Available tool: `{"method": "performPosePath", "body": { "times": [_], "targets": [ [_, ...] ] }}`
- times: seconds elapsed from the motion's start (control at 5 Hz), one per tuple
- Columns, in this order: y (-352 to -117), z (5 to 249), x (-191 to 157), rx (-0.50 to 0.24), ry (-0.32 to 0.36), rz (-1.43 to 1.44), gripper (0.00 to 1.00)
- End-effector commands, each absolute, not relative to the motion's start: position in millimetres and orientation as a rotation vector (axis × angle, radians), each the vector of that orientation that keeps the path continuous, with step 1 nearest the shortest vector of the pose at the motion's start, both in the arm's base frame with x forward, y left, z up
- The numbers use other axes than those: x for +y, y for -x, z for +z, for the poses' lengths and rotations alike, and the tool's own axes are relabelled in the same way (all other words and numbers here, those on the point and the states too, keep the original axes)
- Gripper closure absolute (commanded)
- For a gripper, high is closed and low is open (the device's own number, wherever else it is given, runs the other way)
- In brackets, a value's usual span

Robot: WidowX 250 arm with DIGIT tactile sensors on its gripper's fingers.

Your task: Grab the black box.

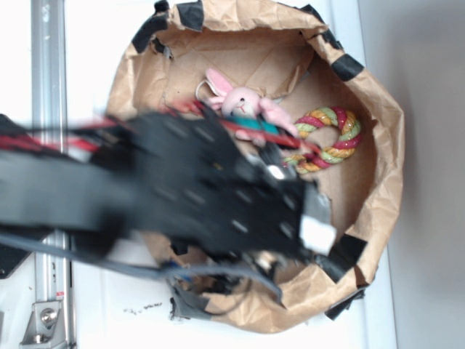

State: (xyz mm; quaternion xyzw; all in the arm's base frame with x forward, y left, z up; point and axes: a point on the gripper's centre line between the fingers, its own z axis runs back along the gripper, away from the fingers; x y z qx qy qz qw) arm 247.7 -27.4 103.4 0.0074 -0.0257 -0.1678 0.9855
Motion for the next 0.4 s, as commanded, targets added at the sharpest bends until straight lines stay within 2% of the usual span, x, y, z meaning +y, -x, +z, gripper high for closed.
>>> {"method": "performPosePath", "body": {
  "times": [0.0,0.2],
  "targets": [
    [-247.2,162.6,-11.9,-0.142,0.015,-0.072,1.0],
    [-250.5,165.6,-12.1,-0.125,0.03,-0.043,1.0]
  ]
}}
